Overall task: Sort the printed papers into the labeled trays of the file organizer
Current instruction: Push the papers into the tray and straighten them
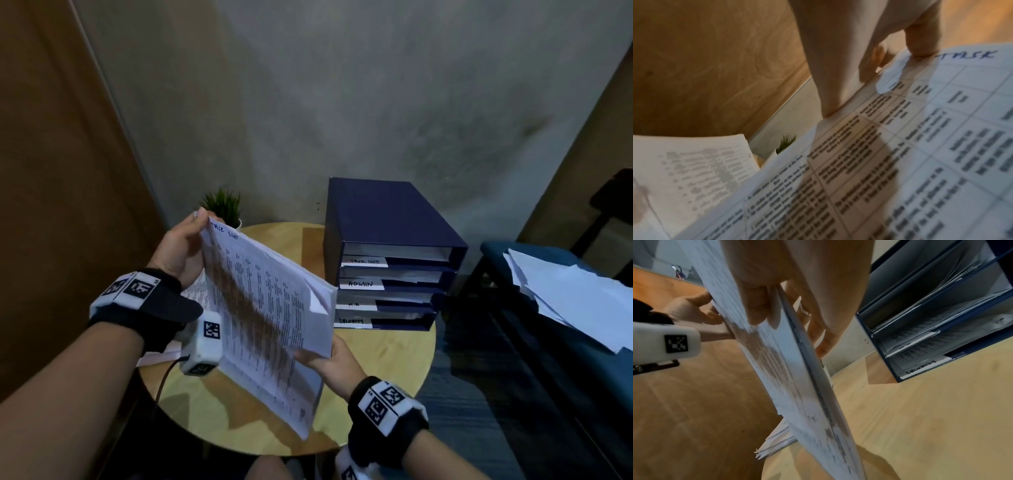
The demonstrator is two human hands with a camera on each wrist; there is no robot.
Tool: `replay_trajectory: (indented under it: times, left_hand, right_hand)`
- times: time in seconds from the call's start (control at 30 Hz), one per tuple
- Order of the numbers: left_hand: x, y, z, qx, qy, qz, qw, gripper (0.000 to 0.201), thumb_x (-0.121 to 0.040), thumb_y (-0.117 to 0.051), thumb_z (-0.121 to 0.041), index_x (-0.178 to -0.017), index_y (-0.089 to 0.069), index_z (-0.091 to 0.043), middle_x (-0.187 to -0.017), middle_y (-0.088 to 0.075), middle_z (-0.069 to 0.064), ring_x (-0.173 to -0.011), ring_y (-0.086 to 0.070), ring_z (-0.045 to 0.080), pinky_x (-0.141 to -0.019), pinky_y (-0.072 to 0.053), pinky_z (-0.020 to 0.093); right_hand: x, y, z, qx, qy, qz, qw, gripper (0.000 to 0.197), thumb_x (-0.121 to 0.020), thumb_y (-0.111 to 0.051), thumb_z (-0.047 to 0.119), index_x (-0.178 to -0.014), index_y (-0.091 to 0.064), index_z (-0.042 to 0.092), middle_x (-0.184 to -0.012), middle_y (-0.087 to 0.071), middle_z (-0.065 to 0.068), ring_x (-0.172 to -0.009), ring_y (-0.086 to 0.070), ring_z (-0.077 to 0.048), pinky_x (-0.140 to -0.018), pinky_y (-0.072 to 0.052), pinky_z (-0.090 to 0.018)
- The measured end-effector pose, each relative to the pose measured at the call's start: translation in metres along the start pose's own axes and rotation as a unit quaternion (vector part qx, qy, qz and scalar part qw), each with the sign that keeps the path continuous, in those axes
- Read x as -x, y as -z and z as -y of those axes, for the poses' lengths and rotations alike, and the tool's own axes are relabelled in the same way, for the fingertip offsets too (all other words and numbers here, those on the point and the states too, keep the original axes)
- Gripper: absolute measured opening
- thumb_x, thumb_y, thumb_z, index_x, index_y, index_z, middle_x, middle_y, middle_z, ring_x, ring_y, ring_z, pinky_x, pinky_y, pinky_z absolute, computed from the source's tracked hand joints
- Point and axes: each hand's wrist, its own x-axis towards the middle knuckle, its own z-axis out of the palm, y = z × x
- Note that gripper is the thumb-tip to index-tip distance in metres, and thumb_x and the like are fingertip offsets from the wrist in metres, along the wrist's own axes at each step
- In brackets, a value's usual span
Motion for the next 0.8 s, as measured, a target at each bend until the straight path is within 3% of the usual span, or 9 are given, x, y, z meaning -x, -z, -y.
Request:
replay_trajectory:
  times: [0.1,0.17,0.23,0.33,0.43,0.6,0.73,0.8]
  left_hand:
    - [-0.001,-0.005,0.003,-0.045,0.005,-0.016,0.999,0.038,-0.102,-0.033,-0.025,-0.070,-0.052,-0.018,-0.055,-0.059,-0.007,-0.057,-0.057,0.008,-0.069,-0.042,0.026]
    - [-0.003,-0.004,0.009,-0.144,0.010,-0.022,0.989,0.030,-0.101,-0.036,-0.029,-0.081,-0.056,-0.020,-0.065,-0.063,-0.007,-0.066,-0.057,0.013,-0.067,-0.044,0.029]
    - [-0.003,-0.002,0.020,-0.274,0.031,-0.011,0.961,0.022,-0.099,-0.041,-0.033,-0.096,-0.058,-0.019,-0.067,-0.062,-0.012,-0.066,-0.053,0.015,-0.063,-0.044,0.028]
    - [0.005,-0.001,0.046,-0.373,0.112,0.066,0.919,0.031,-0.092,-0.055,-0.035,-0.121,-0.052,-0.023,-0.101,-0.068,-0.002,-0.088,-0.066,0.021,-0.080,-0.055,0.038]
    - [0.019,-0.005,0.076,-0.402,0.196,0.147,0.882,0.037,-0.088,-0.063,-0.033,-0.121,-0.053,-0.021,-0.116,-0.066,0.009,-0.095,-0.066,0.027,-0.085,-0.054,0.038]
    - [0.029,-0.032,0.110,-0.343,0.270,0.186,0.880,0.039,-0.087,-0.066,-0.016,-0.124,-0.057,-0.009,-0.117,-0.066,0.009,-0.101,-0.065,0.026,-0.092,-0.051,0.039]
    - [0.021,-0.060,0.123,-0.419,0.257,0.216,0.843,0.031,-0.093,-0.057,-0.019,-0.122,-0.057,-0.011,-0.105,-0.065,0.005,-0.090,-0.064,0.021,-0.079,-0.052,0.028]
    - [0.018,-0.073,0.127,-0.441,0.247,0.224,0.833,0.030,-0.095,-0.053,-0.019,-0.123,-0.056,-0.009,-0.097,-0.064,0.004,-0.079,-0.063,0.016,-0.066,-0.052,0.023]
  right_hand:
    - [0.002,-0.001,0.001,0.006,-0.008,-0.059,0.998,0.008,-0.092,-0.058,0.012,-0.100,-0.058,0.012,-0.093,-0.062,-0.003,-0.085,-0.058,-0.019,-0.078,-0.045,-0.026]
    - [0.003,0.003,0.004,-0.010,-0.010,-0.114,0.993,0.014,-0.093,-0.056,0.012,-0.106,-0.060,0.013,-0.099,-0.063,-0.002,-0.094,-0.059,-0.017,-0.082,-0.045,-0.025]
    - [0.002,0.011,0.004,-0.024,-0.025,-0.145,0.989,0.018,-0.093,-0.055,0.014,-0.111,-0.060,0.011,-0.104,-0.063,0.001,-0.100,-0.059,-0.014,-0.087,-0.044,-0.025]
    - [-0.001,0.027,-0.003,-0.045,-0.069,-0.206,0.975,0.028,-0.092,-0.058,0.021,-0.117,-0.058,0.006,-0.118,-0.063,-0.003,-0.111,-0.059,-0.021,-0.099,-0.045,-0.035]
    - [0.001,0.044,-0.012,-0.086,-0.093,-0.262,0.957,0.034,-0.093,-0.057,0.018,-0.122,-0.055,0.002,-0.118,-0.062,-0.010,-0.112,-0.057,-0.030,-0.103,-0.044,-0.043]
    - [0.014,0.078,-0.033,-0.147,-0.145,-0.373,0.905,0.045,-0.095,-0.052,0.012,-0.135,-0.042,-0.007,-0.138,-0.046,-0.018,-0.127,-0.044,-0.037,-0.104,-0.036,-0.042]
    - [0.028,0.106,-0.045,-0.141,-0.196,-0.414,0.878,0.041,-0.094,-0.051,0.006,-0.128,-0.045,-0.016,-0.136,-0.048,-0.025,-0.124,-0.047,-0.039,-0.104,-0.036,-0.042]
    - [0.034,0.112,-0.046,-0.155,-0.220,-0.432,0.861,0.044,-0.095,-0.050,0.007,-0.130,-0.042,-0.017,-0.138,-0.045,-0.026,-0.126,-0.045,-0.039,-0.105,-0.036,-0.042]
